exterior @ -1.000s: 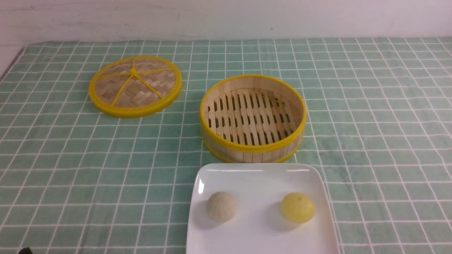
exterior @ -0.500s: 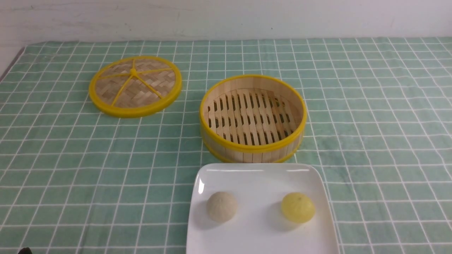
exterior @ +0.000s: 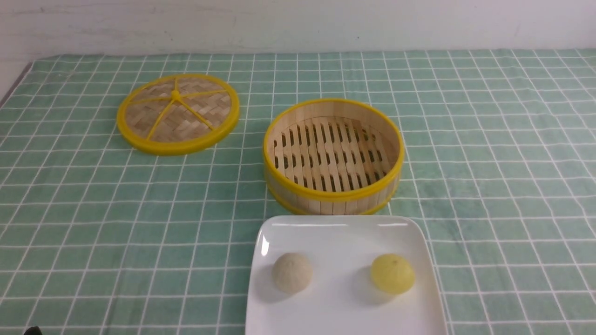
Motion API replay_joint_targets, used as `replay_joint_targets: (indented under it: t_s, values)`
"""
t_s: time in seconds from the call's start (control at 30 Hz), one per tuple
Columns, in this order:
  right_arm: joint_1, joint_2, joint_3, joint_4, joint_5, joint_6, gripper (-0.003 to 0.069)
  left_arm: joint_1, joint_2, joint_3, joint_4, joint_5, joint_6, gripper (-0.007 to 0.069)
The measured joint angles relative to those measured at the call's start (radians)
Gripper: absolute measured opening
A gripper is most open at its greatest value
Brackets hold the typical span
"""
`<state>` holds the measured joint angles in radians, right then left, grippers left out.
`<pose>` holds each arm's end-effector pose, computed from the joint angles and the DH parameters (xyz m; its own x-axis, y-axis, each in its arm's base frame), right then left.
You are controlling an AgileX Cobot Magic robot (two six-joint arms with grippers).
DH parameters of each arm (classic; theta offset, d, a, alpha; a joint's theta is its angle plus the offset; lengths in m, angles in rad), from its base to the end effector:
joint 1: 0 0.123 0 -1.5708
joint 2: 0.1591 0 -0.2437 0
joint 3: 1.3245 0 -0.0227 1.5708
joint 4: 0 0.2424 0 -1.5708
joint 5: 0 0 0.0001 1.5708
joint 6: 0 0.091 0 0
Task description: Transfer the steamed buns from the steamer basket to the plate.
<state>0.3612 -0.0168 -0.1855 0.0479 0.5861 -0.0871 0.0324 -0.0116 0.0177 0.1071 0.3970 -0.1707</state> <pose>0.0661 0.0276 0.2219 -0.2549 -0.1467 -0.9558 -0.3894 0.9203 -0.0374 0.0850 0.0065 0.1729 -0.3026 -0.0816 -0.9496 -0.0936 0.9941 -0.0556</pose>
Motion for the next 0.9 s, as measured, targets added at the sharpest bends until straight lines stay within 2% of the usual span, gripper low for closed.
replay_joint_targets:
  t_s: [0.13,0.3,0.37,0.57,0.9]
  values:
    - [-0.037,0.014,0.031,0.007,-0.009,0.010,0.0243,0.000,0.000,0.000,0.001,0.000,0.000,0.0404]
    - [-0.141,0.041,0.037,0.018,-0.030,0.010,0.0243,0.000,0.000,0.000,0.001,0.000,0.000,0.0404]
    - [-0.210,0.049,0.038,0.022,-0.043,0.010,0.0243,0.000,0.000,0.000,0.001,0.000,0.000,0.0404]
    - [-0.320,0.050,0.103,0.008,-0.166,0.010,0.0243,0.000,0.000,0.000,0.002,0.000,0.000,0.0404]
    - [-0.377,0.050,0.157,0.019,-0.127,0.011,0.0243,0.000,0.000,0.000,0.011,0.000,0.000,0.0404]
